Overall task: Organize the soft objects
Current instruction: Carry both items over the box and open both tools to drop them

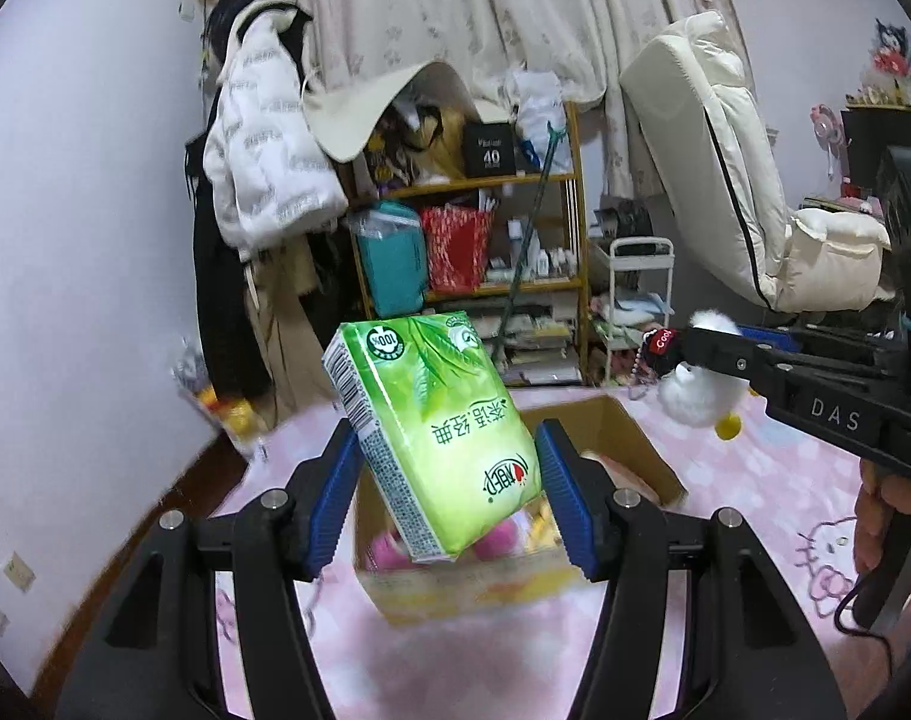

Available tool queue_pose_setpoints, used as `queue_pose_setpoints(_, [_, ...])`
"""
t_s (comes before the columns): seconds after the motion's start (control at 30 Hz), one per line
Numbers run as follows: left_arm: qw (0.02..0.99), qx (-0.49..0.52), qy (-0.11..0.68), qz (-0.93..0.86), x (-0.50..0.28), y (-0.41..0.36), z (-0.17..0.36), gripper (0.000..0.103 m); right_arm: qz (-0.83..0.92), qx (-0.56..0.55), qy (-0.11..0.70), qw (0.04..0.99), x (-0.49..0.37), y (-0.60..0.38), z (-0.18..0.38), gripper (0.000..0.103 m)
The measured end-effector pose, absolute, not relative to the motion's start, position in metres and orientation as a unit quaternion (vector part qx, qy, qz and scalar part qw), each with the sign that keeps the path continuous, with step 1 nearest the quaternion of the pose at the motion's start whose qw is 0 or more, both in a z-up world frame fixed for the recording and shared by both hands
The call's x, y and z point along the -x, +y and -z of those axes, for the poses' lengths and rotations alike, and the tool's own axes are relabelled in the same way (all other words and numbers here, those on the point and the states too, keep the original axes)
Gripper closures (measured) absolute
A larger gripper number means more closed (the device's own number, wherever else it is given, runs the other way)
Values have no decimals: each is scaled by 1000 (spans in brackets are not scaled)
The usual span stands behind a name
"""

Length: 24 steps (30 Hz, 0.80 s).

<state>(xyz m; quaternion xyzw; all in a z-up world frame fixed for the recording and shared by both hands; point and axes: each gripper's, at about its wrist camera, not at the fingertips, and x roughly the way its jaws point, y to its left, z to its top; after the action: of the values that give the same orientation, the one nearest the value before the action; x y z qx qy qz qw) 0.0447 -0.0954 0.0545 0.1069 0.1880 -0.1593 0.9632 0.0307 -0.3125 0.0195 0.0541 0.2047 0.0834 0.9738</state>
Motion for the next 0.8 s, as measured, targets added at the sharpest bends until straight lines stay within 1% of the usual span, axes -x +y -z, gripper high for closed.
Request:
queue_pose_setpoints(0.17, [967, -89, 182, 152, -66, -92, -53, 45, -77, -31, 186, 979, -47, -306, -22, 81])
queue_pose_setpoints(0.43, [967, -78, 198, 139, -92, -84, -20, 44, -82, -39, 165, 982, -56, -306, -3, 81])
queue_pose_setpoints(0.53, [964, -66, 216, 144, -103, -82, -9, 44, -93, -43, 171, 980, -62, -305, 6, 81])
queue_pose_setpoints(0.8, [955, -67, 249, 147, -128, -85, 19, 45, -108, -50, 219, 968, -85, -300, 41, 81])
